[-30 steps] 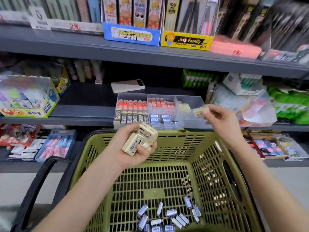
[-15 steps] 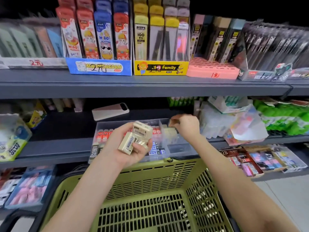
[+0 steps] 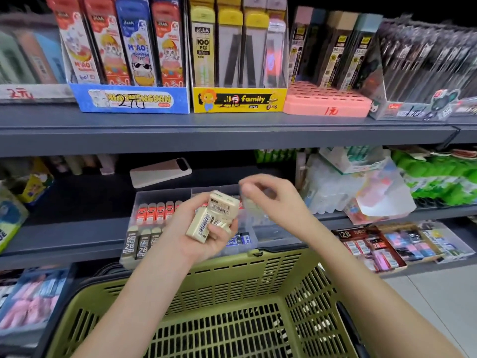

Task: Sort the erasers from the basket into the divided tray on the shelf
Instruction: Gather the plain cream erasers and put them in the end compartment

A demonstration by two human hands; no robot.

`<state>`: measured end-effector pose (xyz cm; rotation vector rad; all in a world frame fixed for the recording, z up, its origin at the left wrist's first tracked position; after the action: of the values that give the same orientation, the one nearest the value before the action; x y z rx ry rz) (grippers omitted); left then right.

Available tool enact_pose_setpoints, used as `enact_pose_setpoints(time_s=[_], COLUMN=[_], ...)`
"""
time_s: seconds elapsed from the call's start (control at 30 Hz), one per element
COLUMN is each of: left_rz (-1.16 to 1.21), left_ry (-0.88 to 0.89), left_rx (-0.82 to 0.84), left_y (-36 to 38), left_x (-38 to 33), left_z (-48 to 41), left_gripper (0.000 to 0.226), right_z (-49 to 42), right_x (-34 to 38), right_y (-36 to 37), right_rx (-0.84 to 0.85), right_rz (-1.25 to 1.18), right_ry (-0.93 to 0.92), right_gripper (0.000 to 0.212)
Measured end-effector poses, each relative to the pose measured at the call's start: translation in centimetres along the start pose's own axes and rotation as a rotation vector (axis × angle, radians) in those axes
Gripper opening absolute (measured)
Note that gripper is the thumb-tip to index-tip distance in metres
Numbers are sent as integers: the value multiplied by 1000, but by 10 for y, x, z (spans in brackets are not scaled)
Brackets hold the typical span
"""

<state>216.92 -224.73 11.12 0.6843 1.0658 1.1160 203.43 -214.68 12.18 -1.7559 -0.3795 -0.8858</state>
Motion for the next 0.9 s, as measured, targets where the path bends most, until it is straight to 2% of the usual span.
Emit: enact_pose_setpoints(time_s=[0.07,0.2,0.33,0.43,0.53,0.63,0.67,0.7,0.77,0.87,0.9], left_rz=[37,102,92,99,132,75,55,40,17,29,38], left_ry=[-7,-4,24,30,1,2,10,16,22,40,50], left_rx=[27,31,-2,5,5,-15,-19,-28,-58,-98,-106], left_y=[1,2,8,13,15,11,8,6,1,-5,-6], left_x=[3,10,16,18,19,16,15,14,12,11,12], left_z=[-1,-2,-4,-5,-3,0,2,3,5,7,8], left_gripper=[26,20,14,13,18,16,12,9,12,17,17], right_z=[17,32,41,44,46,45,43,39,26,0,-7], right_x=[21,33,34,32,30,16,8,-2,-25,-56,-63], right_y=[4,5,11,10,8,-8,-16,-25,-39,-43,-42], right_rx=[59,40,21,-43,-89,-137,-187,-228,-228,41,132], right_rz=[75,202,370,380,191,-188,-233,-198,99,762,907], right_ry=[-80,-172,-253,-296,-275,-135,-84,-29,99,232,265], right_gripper=[28,22,45,47,37,16,13,13,9,24,26])
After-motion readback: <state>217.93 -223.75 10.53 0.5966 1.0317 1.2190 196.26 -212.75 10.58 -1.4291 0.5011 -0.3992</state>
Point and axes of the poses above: each hand's wrist, its own z-axis away from the middle knuckle, its own y-axis out of the palm, x = y × z, the point moved 1 cm from there along -z, towards the middle knuckle, and after that the axes turned 14 degrees about x, right-handed, at the moved point
